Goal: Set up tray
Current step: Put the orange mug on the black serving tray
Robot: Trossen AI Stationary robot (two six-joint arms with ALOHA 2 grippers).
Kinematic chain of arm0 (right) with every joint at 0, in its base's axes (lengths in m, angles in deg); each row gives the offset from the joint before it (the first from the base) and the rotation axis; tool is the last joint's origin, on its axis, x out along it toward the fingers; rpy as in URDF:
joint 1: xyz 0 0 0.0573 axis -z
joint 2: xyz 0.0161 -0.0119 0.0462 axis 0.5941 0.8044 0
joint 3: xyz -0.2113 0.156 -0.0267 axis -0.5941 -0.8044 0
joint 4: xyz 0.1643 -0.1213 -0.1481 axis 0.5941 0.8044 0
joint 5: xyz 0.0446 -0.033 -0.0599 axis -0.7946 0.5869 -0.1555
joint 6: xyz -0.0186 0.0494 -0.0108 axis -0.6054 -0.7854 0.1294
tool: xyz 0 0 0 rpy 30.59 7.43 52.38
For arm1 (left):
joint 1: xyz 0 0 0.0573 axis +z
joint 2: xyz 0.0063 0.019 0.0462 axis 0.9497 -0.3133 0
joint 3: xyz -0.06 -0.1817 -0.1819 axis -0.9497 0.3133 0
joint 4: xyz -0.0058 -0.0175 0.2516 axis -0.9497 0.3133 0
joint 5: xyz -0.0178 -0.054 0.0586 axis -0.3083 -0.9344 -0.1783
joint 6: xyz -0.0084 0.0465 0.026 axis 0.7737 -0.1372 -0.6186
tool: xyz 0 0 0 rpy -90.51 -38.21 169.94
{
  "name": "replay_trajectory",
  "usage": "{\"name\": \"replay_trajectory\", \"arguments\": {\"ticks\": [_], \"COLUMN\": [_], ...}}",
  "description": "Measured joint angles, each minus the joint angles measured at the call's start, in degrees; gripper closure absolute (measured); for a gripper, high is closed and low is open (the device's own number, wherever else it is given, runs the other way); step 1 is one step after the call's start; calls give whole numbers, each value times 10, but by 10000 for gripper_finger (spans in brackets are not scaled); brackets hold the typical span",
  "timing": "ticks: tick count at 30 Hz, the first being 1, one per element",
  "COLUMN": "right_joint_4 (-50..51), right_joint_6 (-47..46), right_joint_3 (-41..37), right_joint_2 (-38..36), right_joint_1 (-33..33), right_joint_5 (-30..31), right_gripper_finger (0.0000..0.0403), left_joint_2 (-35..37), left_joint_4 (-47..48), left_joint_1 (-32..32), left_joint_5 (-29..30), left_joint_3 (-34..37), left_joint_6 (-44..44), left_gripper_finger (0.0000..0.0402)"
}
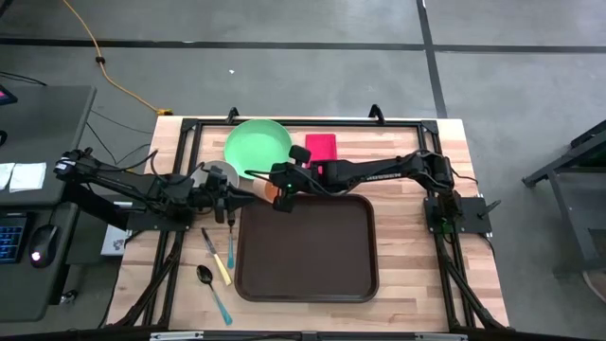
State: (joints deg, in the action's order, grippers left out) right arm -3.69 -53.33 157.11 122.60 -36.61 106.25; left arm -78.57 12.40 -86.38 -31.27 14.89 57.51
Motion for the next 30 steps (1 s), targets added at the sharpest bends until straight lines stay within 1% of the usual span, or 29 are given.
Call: {"name": "replay_trajectory", "arguments": {"ticks": [6,10,13,15,19,24,27,30], "right_joint_4": [0,0,0,2,9,18,17,17], "right_joint_6": [0,0,-5,-11,-11,-14,-13,-14], "right_joint_3": [0,0,0,0,0,0,0,0], "right_joint_2": [0,0,0,0,0,0,0,0], "right_joint_1": [0,0,0,0,2,5,6,6], "right_joint_5": [-9,-12,-27,-34,-36,-37,-37,-56], "right_gripper_finger": [403,403,403,403,403,403,403,403], "left_joint_2": [0,0,0,-8,-49,-110,-140,-153], "left_joint_4": [-17,-27,-5,43,207,376,447,499], "left_joint_1": [0,0,0,0,0,0,0,0], "left_joint_5": [7,18,22,24,33,34,37,38], "left_joint_3": [0,-1,-19,-52,-147,-260,-303,-323], "left_joint_6": [-1,-24,-26,-27,-26,-14,-1,17], "left_gripper_finger": [266,266,266,266,266,266,266,266]}}
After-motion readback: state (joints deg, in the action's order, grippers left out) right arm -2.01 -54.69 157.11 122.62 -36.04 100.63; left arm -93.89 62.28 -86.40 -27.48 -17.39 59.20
